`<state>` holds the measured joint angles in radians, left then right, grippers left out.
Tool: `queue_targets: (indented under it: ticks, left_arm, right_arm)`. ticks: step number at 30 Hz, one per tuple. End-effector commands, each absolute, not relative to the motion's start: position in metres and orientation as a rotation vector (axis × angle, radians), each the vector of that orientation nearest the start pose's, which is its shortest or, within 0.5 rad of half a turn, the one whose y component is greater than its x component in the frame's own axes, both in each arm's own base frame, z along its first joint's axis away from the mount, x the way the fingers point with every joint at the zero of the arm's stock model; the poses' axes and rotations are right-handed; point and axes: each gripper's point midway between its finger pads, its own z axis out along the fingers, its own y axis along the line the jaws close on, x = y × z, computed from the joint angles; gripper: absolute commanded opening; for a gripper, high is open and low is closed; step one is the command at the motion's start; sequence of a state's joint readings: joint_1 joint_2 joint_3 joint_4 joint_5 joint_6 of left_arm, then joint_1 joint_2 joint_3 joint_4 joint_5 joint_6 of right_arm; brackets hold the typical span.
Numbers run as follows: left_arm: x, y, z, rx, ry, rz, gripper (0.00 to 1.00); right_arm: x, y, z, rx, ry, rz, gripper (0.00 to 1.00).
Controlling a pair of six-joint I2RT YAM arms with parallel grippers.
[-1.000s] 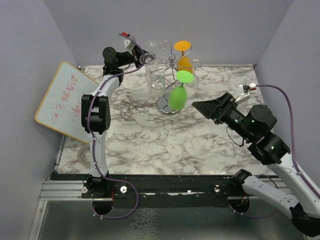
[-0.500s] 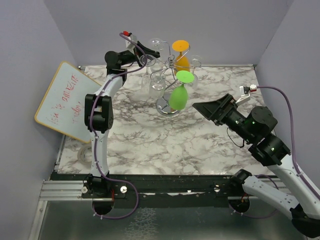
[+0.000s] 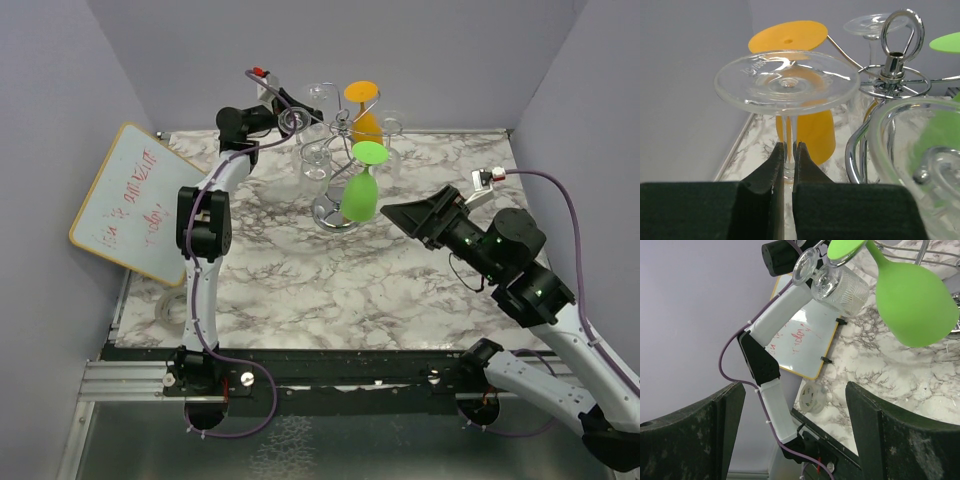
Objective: Place the wine glass upside down on the wine glass rack
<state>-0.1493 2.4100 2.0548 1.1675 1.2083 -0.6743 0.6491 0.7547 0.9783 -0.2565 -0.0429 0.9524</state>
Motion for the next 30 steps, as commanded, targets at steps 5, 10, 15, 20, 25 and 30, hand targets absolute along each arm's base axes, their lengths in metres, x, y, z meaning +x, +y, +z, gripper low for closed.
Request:
queue_targets:
  ticks: [5, 10, 15, 20, 25, 30]
  left_arm:
    - [0.529, -0.274, 0.321, 1.039, 0.921, -1.138, 0.00]
    - [0.534, -0.278, 0.325, 0.992, 0.916, -1.131, 0.00]
    - [0.533, -0.283, 0.327, 1.004, 0.914, -1.127, 0.00]
    - [0.527, -0.288, 0.325, 1.060, 0.907, -1.134, 0.00]
    - [0.528, -0.291, 0.325, 1.079, 0.907, -1.158, 0.00]
    - [0.536, -0.292, 0.324, 1.035, 0.924, -1.161, 0.00]
  right_arm:
    - [0.213, 0.221, 0.374, 0.206, 1.776, 1.253, 0.86]
    - [0.213, 0.221, 0.370, 0.209, 1.781, 1.255, 0.86]
    - [0.213, 0.220, 0.367, 0.210, 1.787, 1.249, 0.86]
    - [0.213, 0.220, 0.364, 0.216, 1.793, 1.247, 0.86]
    - [0.214, 0.223, 0.362, 0.207, 1.799, 1.255, 0.86]
    - [0.216, 0.226, 0.358, 0.207, 1.817, 1.248, 0.86]
